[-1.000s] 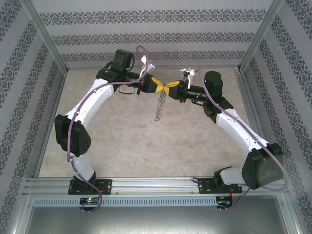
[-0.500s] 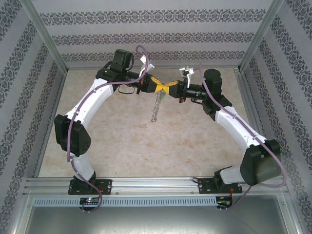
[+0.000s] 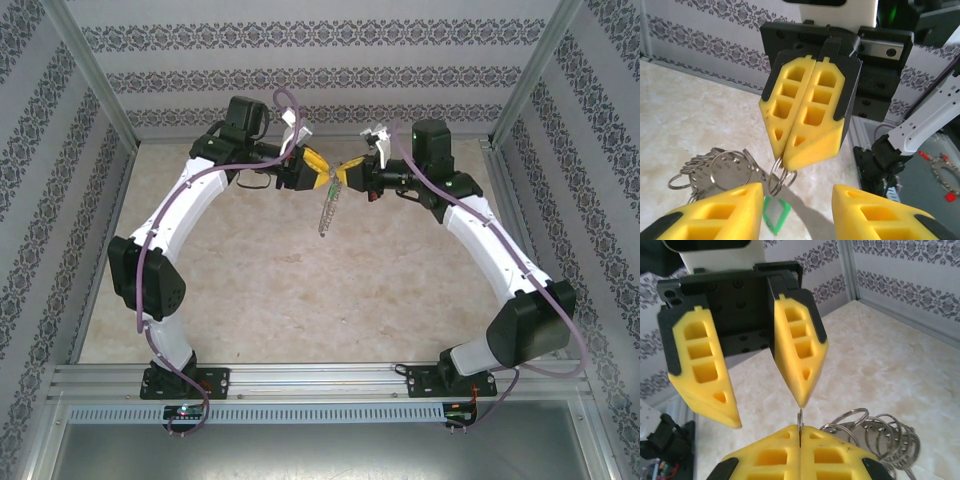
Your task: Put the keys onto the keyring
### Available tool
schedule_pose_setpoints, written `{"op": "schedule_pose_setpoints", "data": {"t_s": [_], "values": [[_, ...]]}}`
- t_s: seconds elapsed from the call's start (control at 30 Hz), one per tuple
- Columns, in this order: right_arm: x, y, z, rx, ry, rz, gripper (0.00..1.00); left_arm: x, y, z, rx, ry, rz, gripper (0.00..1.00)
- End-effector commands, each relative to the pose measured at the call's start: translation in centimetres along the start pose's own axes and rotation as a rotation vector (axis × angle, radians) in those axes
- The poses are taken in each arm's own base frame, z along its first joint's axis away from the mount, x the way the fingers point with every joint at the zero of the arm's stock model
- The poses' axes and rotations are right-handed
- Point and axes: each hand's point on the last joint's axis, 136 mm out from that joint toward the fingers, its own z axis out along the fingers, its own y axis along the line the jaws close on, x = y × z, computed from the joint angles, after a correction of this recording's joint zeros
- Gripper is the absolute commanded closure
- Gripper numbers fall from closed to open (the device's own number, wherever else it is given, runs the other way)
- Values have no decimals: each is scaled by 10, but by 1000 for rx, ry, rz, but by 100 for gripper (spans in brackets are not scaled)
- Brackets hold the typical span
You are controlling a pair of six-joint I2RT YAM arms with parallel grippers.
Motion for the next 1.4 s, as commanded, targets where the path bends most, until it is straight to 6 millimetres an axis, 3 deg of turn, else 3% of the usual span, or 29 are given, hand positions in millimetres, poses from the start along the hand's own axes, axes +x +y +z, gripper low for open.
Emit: {"op": "schedule_pose_setpoints", "data": {"t_s": [0.0, 0.43, 0.77, 1.37], "values": [[1, 3, -9, 15, 93, -78, 100, -16, -20, -17, -25, 8, 81, 57], [6, 18, -7, 44, 379, -230, 100, -4, -15, -17, -37, 76, 88, 57], [0, 35, -4, -1, 387, -277, 100, 0, -22, -12, 42, 59, 58, 60], [-6, 42, 5, -22, 365, -301, 100, 2, -28, 5, 103, 58, 49, 63]]}}
